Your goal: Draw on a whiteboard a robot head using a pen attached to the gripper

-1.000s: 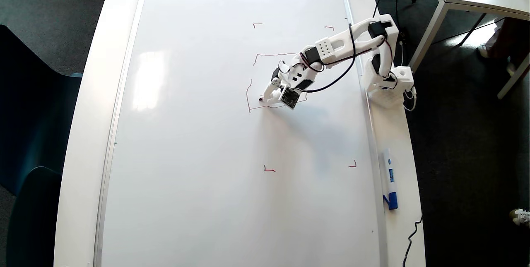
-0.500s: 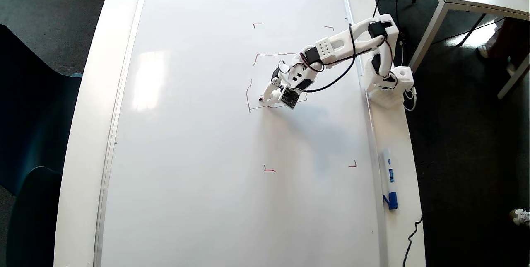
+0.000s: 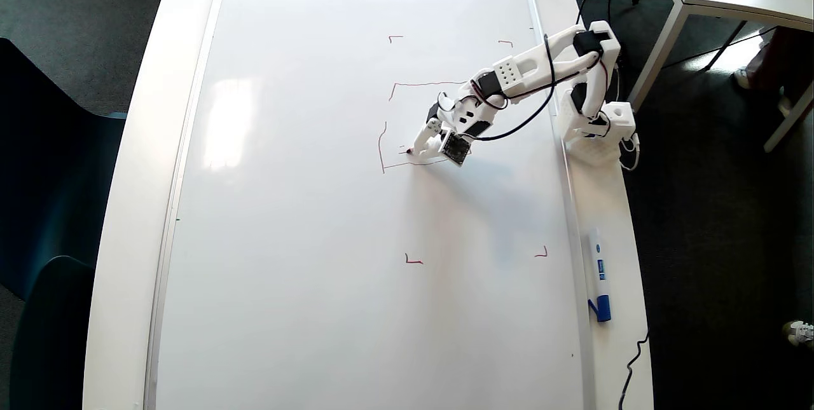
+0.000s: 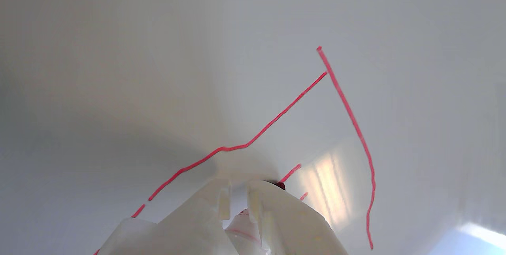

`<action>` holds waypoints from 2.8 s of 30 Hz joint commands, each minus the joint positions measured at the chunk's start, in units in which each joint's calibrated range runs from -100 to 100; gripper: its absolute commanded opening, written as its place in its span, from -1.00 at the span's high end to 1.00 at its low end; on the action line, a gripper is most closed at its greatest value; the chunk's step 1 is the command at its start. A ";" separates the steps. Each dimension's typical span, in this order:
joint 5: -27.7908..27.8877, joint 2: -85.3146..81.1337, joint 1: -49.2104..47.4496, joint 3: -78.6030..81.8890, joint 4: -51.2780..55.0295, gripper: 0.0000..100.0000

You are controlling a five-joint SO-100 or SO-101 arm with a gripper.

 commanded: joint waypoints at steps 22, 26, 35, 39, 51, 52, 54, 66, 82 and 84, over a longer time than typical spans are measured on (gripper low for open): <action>0.03 -10.43 1.66 9.95 0.67 0.98; 0.19 -10.43 4.09 9.95 0.67 0.98; 0.24 -10.43 6.00 9.95 0.67 0.98; 0.24 -10.43 6.52 9.95 0.76 0.98; 0.24 -9.76 6.74 8.95 0.50 0.98; 0.24 -9.76 6.74 8.86 0.50 0.98; 0.24 -9.67 6.74 8.31 0.41 0.98; 0.24 -1.20 6.22 -1.31 0.06 0.98; 0.24 5.34 6.22 -9.84 -0.02 0.98; 0.24 5.00 5.63 -9.48 -0.02 0.98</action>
